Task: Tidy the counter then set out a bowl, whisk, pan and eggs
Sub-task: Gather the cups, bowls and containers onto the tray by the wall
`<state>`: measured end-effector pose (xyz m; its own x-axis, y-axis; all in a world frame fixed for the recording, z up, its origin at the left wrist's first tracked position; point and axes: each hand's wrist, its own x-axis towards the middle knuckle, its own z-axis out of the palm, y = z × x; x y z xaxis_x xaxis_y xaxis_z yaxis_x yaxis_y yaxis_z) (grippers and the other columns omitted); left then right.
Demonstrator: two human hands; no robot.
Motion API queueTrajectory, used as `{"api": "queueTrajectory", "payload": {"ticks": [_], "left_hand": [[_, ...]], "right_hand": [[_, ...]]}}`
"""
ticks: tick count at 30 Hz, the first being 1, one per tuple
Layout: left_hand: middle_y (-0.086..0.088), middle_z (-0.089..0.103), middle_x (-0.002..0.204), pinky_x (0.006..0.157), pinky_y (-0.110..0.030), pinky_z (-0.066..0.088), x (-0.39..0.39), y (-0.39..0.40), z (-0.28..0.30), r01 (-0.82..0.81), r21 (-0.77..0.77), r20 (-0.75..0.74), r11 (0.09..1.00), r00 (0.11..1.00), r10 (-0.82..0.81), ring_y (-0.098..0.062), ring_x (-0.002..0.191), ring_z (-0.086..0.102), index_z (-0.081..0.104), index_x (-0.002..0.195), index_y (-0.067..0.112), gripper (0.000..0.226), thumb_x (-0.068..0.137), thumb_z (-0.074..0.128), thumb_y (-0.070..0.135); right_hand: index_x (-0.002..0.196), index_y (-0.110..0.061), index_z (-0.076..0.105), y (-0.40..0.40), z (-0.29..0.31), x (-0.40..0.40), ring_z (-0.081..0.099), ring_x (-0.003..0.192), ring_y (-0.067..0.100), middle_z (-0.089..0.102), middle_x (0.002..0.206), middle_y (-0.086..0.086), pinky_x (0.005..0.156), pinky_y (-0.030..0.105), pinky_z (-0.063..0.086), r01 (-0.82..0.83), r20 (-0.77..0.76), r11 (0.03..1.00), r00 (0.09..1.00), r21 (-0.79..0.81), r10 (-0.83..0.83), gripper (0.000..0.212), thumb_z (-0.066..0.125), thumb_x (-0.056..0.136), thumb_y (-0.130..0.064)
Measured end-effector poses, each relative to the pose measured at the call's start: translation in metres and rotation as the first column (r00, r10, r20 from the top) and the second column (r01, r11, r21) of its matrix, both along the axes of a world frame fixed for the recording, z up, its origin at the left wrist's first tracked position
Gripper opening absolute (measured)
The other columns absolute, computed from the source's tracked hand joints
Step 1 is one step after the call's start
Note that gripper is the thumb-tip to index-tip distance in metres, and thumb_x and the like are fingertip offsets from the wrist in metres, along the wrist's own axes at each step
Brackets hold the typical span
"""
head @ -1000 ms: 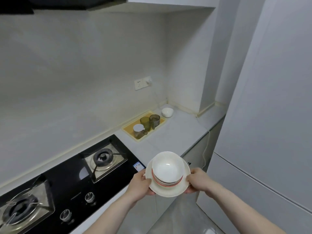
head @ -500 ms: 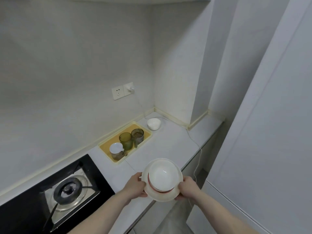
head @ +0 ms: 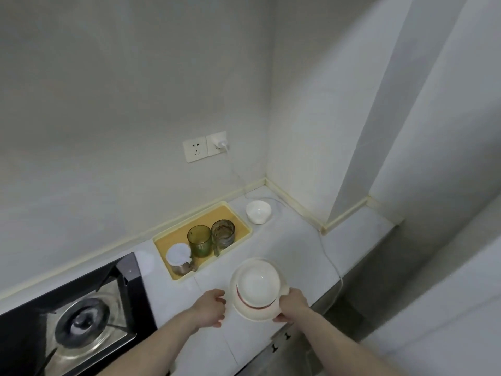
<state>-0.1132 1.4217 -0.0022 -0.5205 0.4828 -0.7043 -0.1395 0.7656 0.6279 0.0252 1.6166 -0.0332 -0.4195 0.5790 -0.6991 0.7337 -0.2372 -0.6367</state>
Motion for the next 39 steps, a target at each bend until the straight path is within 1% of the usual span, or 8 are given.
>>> {"api": "queueTrajectory", "payload": {"ticks": [3,7,11,13,15,26,30,39], "left_hand": [[-0.005,0.052,0.139,0.07,-0.023,0.058,-0.014,0.013,-0.003,-0.027,-0.007,-0.019,1.0,0.999,0.027,-0.019,0.1,0.065,0.034,0.153,0.014,0.062,0.093,0.049,0.007],[-0.002,0.052,0.139,0.071,-0.024,0.059,-0.027,0.023,-0.006,-0.024,-0.036,-0.057,0.999,0.998,0.022,-0.021,0.106,0.065,0.04,0.15,0.019,0.06,0.091,0.049,0.011],[0.002,0.052,0.137,0.066,-0.018,0.053,-0.042,0.031,-0.011,0.018,-0.072,-0.117,0.997,0.993,-0.026,-0.019,0.112,0.061,0.042,0.15,0.021,0.059,0.092,0.047,0.012],[0.003,0.052,0.138,0.074,-0.02,0.056,-0.048,0.034,-0.013,0.033,-0.086,-0.137,0.996,0.99,-0.045,-0.019,0.114,0.059,0.042,0.149,0.022,0.059,0.092,0.048,0.012],[0.003,0.052,0.137,0.079,-0.022,0.057,-0.051,0.038,-0.017,0.035,-0.09,-0.141,0.995,0.989,-0.048,-0.019,0.115,0.059,0.043,0.149,0.022,0.058,0.092,0.049,0.012],[0.005,0.056,0.132,0.068,-0.018,0.052,-0.061,0.067,-0.017,0.051,-0.048,-0.179,0.998,0.982,-0.059,-0.018,0.106,0.062,0.049,0.144,0.024,0.054,0.091,0.056,0.017],[0.007,0.057,0.132,0.065,-0.016,0.049,-0.066,0.075,-0.015,0.05,-0.032,-0.206,0.998,0.977,-0.055,-0.016,0.102,0.062,0.052,0.142,0.024,0.052,0.091,0.056,0.017],[0.009,0.06,0.126,0.063,-0.013,0.047,-0.073,0.08,-0.015,0.04,-0.025,-0.217,0.999,0.975,-0.044,-0.013,0.098,0.061,0.057,0.134,0.027,0.044,0.091,0.058,0.018]], "right_hand": [[0.103,-0.007,0.07,0.025,-0.015,-0.019,0.074,0.076,0.034,0.073,0.097,0.016,0.063,0.047,0.064,0.003,0.014,1.0,1.0,-0.026,-0.003,0.016,0.065,0.088,-0.006],[0.114,-0.006,0.069,0.049,-0.038,-0.039,0.073,0.083,0.035,0.072,0.103,0.016,0.057,0.044,0.064,0.046,0.033,0.998,0.998,-0.043,-0.045,0.028,0.068,0.086,-0.007],[0.116,-0.007,0.067,0.063,-0.051,-0.056,0.069,0.088,0.034,0.068,0.107,0.015,0.06,0.046,0.064,0.103,0.026,0.992,0.995,-0.08,-0.101,0.027,0.066,0.089,-0.006],[0.116,-0.007,0.067,0.067,-0.055,-0.061,0.067,0.089,0.034,0.067,0.108,0.014,0.062,0.048,0.064,0.14,0.016,0.986,0.99,-0.093,-0.139,0.026,0.063,0.09,-0.003],[0.116,-0.007,0.067,0.071,-0.058,-0.067,0.066,0.085,0.033,0.066,0.111,0.015,0.062,0.047,0.064,0.177,0.015,0.98,0.984,-0.088,-0.177,0.028,0.06,0.09,0.0],[0.127,0.001,0.06,0.101,-0.073,-0.094,0.069,0.06,0.032,0.065,0.114,0.02,0.063,0.044,0.064,0.316,0.007,0.943,0.948,-0.105,-0.317,0.037,0.049,0.092,0.002],[0.132,0.002,0.056,0.116,-0.071,-0.103,0.067,0.068,0.031,0.064,0.123,0.022,0.047,0.033,0.058,0.378,-0.037,0.914,0.921,-0.149,-0.387,0.042,0.049,0.091,0.006],[0.126,0.007,0.057,0.134,-0.07,-0.122,0.064,0.07,0.032,0.063,0.124,0.024,0.039,0.03,0.054,0.507,-0.07,0.848,0.851,-0.151,-0.521,0.045,0.055,0.083,0.018]]}}
